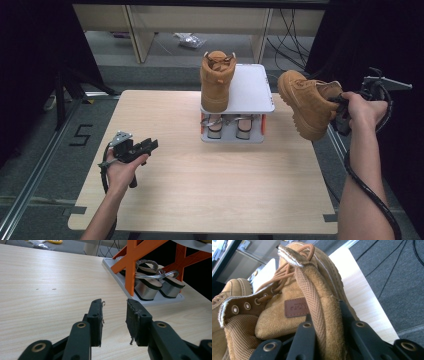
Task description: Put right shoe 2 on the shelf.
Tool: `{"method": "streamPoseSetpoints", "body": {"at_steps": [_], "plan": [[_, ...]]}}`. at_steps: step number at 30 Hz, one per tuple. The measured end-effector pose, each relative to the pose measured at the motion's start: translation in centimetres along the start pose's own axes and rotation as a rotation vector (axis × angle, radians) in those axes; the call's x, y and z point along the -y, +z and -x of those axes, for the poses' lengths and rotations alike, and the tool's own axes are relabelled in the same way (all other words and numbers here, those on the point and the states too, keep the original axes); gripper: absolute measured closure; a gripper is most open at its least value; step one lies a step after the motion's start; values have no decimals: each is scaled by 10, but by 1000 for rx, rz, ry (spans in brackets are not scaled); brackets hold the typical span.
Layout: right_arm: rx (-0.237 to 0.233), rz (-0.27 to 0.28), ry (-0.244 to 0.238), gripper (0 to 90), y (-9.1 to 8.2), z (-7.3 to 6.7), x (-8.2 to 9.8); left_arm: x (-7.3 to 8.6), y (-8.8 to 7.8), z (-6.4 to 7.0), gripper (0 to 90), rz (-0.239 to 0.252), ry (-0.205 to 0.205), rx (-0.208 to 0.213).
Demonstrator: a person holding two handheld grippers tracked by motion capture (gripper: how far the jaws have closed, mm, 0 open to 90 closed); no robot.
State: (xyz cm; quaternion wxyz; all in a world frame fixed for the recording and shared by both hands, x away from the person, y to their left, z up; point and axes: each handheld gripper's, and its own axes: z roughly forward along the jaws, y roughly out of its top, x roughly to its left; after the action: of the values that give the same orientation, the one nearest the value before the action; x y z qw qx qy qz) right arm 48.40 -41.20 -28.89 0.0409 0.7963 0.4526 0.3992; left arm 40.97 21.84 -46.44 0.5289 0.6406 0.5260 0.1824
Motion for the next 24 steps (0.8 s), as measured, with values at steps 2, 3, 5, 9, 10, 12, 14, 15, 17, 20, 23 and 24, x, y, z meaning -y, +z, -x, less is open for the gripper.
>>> {"method": "streamPoseSetpoints", "body": {"at_steps": [2,3,5,9,10,12,14,15,17,20,23,24], "plan": [[0,0,-2,811,0,-2,0,0,0,0,652,-1,1,-1],[0,-7,4,811,0,-3,0,0,-1,0,651,1,-1,-2],[-4,-6,-1,810,1,-5,-1,0,-1,0,652,2,-1,-2],[-19,-6,-4,809,1,-9,-1,0,-1,-1,651,2,-3,-3],[-16,-3,-6,809,2,-11,-1,0,-1,-1,651,2,-3,-3],[-14,-12,-4,810,3,-14,-1,0,-1,-1,652,2,-2,-3],[9,-15,-15,810,4,-16,-1,-1,-2,-2,651,2,-2,-2],[-7,-16,-13,811,4,-16,-1,-1,-2,-2,652,2,-2,-3],[-14,-8,-7,810,5,-17,-1,-1,-2,-2,652,3,0,-3],[-9,-9,-13,811,5,-19,-1,-1,-2,-2,652,2,0,-4],[-9,-6,-15,810,6,-22,-2,-1,-2,-2,652,1,-3,-4],[-10,-8,-15,810,6,-22,-2,-1,-2,-2,652,2,-2,-3]]}}
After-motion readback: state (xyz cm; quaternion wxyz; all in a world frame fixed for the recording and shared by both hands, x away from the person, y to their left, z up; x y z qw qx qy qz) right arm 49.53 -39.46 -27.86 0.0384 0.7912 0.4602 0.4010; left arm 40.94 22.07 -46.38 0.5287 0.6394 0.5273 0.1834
